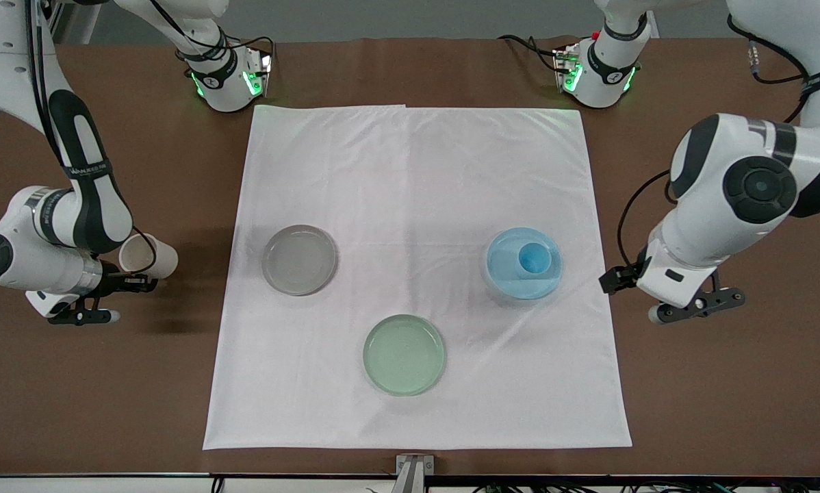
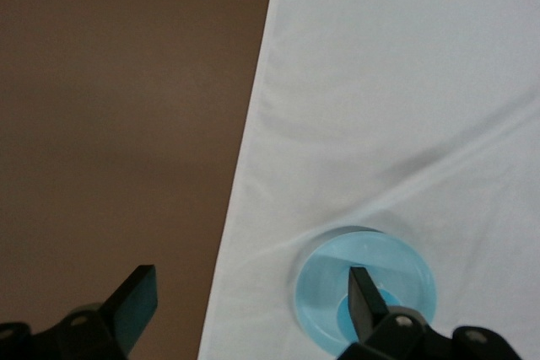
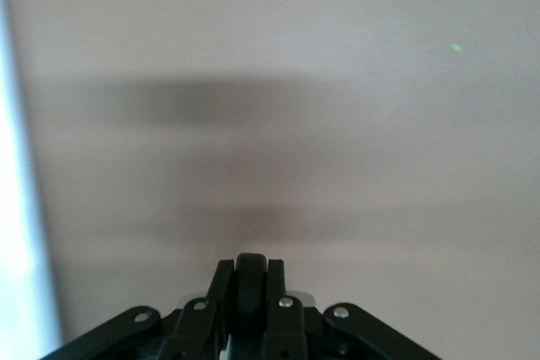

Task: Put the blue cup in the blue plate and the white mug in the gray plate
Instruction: 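Release the cup and raise the left gripper while the right gripper carries the mug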

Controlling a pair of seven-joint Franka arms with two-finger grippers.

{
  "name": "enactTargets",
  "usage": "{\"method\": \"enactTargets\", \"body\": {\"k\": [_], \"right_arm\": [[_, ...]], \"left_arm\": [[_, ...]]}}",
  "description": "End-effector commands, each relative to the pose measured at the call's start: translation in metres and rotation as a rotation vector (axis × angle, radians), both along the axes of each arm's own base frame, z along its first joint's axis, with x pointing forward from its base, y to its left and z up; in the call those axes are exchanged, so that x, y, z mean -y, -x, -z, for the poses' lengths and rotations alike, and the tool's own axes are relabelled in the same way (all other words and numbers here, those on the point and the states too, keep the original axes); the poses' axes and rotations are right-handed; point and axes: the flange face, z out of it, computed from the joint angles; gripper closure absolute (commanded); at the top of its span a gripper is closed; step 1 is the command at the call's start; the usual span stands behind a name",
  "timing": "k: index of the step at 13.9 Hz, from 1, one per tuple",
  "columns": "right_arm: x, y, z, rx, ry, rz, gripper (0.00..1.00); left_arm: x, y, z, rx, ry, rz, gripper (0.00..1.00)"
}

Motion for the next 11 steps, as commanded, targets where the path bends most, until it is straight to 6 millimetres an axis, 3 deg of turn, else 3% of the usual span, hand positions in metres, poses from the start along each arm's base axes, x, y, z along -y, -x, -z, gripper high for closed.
{"method": "enactTargets", "body": {"k": [1,3,6,9,11], "right_arm": [[-0.072,0.008,-0.061,-0.009,0.004,-0.035,0.99],[-0.135,0.011,-0.064,-0.006,0.014,-0.064,0.99],[-0.223,0.022,-0.059,0.008,0.029,-0.077,0.99],[-0.269,0.024,-0.037,0.051,0.023,-0.081,0.99],[-0.304,0.029,-0.017,0.079,0.024,-0.054,0.99]], "left_arm": [[-0.040,0.000,-0.041,0.010,-0.027,0.053,0.00],[-0.061,0.007,-0.072,0.049,-0.031,0.042,0.00],[-0.080,0.040,-0.112,-0.005,-0.004,0.021,0.00],[-0.112,0.073,-0.155,-0.021,0.024,0.116,0.00],[-0.116,0.094,-0.166,-0.061,0.021,0.174,0.00]]}}
